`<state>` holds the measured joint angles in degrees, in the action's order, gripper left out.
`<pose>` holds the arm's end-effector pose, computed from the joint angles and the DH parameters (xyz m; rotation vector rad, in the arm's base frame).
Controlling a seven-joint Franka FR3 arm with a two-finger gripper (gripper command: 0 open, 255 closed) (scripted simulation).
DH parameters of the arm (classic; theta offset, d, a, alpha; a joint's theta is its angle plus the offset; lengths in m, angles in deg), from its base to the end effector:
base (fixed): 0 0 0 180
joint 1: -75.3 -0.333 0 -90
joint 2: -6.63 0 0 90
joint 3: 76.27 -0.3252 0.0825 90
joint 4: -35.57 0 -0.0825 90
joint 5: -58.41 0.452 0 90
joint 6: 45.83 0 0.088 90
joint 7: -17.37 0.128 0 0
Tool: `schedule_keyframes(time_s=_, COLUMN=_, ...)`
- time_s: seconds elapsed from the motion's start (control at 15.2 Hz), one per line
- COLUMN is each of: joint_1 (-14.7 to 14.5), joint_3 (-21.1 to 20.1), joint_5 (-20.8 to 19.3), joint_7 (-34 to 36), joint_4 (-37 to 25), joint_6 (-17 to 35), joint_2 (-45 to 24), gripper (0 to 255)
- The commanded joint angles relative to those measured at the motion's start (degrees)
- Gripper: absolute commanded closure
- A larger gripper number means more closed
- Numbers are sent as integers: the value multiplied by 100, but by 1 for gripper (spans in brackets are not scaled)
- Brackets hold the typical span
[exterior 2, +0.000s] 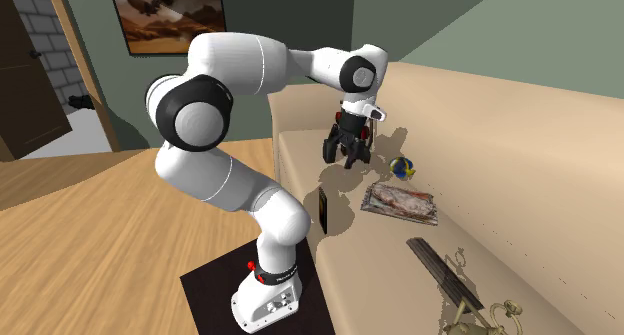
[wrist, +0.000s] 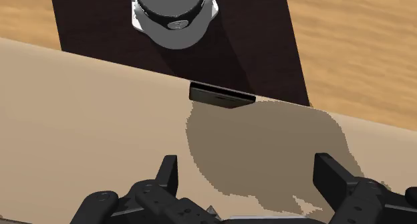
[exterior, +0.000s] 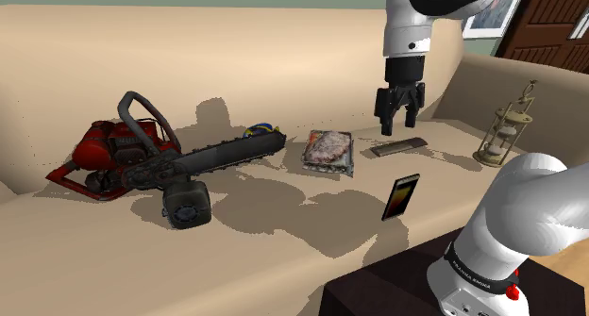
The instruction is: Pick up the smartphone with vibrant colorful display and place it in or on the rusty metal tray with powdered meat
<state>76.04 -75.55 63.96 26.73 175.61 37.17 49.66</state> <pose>0.3517 0.0040 0.5090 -3.0167 0.2790 0.3828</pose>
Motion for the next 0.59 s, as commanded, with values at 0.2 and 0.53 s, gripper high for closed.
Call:
schedule_keyframes(time_s=0.2, joint_1=-43, joint_3=-253, joint_5=-74, joint_7=102, joint_4=1043, joint_6=548, joint_2=1038, gripper=0)
schedule_keyframes(time_s=0.53, joint_1=-271, joint_3=-754, joint_5=-80, joint_7=323, joint_4=2713, joint_6=1206, joint_2=2927, gripper=0)
